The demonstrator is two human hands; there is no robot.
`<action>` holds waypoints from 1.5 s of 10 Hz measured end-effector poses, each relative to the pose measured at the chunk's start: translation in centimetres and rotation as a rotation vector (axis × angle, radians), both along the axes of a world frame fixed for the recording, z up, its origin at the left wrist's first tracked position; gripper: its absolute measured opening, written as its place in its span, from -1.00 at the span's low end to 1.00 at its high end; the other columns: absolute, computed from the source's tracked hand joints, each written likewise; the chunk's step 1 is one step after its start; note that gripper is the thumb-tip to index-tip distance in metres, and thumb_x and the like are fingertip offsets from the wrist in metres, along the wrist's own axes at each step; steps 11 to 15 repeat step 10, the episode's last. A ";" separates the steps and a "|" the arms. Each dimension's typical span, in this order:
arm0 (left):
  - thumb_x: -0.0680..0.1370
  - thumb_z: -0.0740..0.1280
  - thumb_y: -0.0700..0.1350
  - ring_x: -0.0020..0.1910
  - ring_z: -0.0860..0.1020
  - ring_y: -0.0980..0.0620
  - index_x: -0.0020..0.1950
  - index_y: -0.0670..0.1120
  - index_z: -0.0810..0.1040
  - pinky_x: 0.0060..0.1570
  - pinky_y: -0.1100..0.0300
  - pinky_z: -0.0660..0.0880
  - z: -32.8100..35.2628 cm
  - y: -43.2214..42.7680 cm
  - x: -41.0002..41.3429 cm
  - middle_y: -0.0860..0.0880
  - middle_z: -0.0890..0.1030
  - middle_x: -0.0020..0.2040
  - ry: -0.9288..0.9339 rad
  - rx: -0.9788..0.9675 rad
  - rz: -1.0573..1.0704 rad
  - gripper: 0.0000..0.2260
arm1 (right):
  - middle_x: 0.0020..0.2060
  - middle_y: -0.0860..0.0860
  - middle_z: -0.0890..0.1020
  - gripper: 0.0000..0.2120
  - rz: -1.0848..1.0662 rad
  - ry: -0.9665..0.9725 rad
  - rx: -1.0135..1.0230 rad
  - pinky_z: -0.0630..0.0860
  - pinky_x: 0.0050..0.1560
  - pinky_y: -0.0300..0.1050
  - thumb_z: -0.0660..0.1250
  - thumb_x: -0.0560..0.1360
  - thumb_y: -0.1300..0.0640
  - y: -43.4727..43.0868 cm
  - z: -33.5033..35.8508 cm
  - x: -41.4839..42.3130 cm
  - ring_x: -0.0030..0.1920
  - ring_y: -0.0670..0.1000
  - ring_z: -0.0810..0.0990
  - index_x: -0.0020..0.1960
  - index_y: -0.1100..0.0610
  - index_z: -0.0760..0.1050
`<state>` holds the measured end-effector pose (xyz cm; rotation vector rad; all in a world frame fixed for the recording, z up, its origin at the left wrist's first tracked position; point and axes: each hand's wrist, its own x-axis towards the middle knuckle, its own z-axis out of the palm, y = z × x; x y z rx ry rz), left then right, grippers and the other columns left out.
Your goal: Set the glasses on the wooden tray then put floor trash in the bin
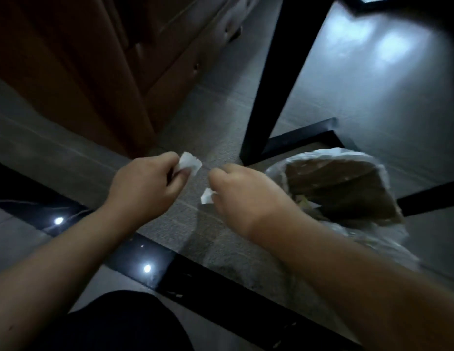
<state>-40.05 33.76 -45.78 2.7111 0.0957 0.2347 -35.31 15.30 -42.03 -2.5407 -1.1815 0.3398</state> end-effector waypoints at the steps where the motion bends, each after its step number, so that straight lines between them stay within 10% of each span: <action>1: 0.49 0.28 0.06 -0.53 0.33 0.05 -0.35 0.01 0.27 -0.52 0.18 0.19 2.3 -3.6 1.6 0.06 0.33 -0.51 0.015 0.089 -0.204 -0.71 | -0.21 0.03 0.50 -0.95 -0.082 -0.062 0.010 0.34 -0.26 -0.08 0.26 0.53 0.15 -7.2 3.1 1.4 -0.24 0.05 0.47 -0.07 0.13 0.45; 5: 0.53 0.18 0.08 -0.32 0.45 -0.02 -0.24 0.07 0.27 -0.39 0.12 0.32 4.6 -19.2 8.6 0.07 0.42 -0.32 0.044 0.297 -0.594 -0.80 | -0.05 -0.06 0.60 -0.84 -0.420 -0.064 -0.164 0.33 -0.25 -0.11 0.28 0.48 -0.08 -22.3 -0.4 5.7 -0.05 0.03 0.56 0.01 -0.05 0.48; 9: 0.46 0.31 0.14 -0.19 0.56 -0.05 -0.14 0.02 0.47 -0.49 0.18 0.06 0.7 -22.2 9.5 0.03 0.59 -0.18 0.025 0.457 -0.586 -0.80 | 0.10 -0.04 0.51 -0.60 -0.358 -0.182 -0.159 0.52 -0.28 -0.03 0.29 0.41 -0.19 -24.2 -0.6 5.4 -0.10 0.10 0.59 0.15 -0.01 0.38; 15: 0.43 0.32 0.18 -0.11 0.52 -0.03 -0.06 0.00 0.49 -0.38 0.17 0.26 2.2 -22.8 9.2 0.00 0.57 -0.10 -0.018 0.397 -0.599 -0.73 | 0.20 0.00 0.52 -0.44 -0.325 -0.213 -0.111 0.48 -0.19 -0.09 0.30 0.38 -0.23 -24.6 0.5 5.4 0.02 0.10 0.59 0.28 0.00 0.34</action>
